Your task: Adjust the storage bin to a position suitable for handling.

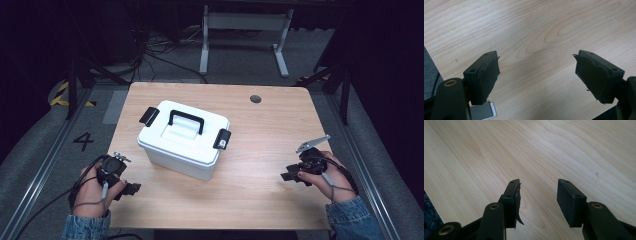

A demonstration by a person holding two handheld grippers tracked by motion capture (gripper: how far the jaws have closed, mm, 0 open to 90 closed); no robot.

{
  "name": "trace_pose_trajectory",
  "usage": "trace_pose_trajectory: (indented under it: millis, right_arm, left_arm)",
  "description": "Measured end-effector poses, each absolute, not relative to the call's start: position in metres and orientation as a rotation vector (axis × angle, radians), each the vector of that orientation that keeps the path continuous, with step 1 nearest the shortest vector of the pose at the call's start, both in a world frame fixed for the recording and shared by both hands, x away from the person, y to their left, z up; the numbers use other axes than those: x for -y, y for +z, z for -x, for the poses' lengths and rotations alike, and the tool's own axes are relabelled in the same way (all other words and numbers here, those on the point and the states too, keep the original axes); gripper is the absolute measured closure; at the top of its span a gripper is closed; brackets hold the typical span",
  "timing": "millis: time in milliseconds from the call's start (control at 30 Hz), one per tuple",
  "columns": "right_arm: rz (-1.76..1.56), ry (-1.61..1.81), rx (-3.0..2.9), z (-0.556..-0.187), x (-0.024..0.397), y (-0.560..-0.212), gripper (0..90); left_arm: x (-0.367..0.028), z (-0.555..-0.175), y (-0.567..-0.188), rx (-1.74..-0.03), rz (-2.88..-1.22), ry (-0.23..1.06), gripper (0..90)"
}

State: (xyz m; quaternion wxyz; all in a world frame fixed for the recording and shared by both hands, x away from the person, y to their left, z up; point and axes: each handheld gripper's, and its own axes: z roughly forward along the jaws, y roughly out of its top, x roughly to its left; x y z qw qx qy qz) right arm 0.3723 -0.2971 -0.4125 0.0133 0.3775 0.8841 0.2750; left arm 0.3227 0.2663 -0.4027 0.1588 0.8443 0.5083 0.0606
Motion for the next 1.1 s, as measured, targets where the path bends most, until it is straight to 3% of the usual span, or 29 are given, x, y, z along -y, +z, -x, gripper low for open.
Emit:
trace_pose_trajectory:
  millis: [633,1100]
  right_arm:
    - [-1.058,0.911,-2.765,-0.373,0.28,-0.397,50.1]
    - [-0.917,0.989,-2.77,-0.383,0.24,-0.347,52.6]
  left_arm:
    - [-0.267,-0.321,-0.399,-1.431,-2.397,0.161,20.0]
    - [-0.268,-0.327,-0.403,-1.451,-2.411,0.158,20.7]
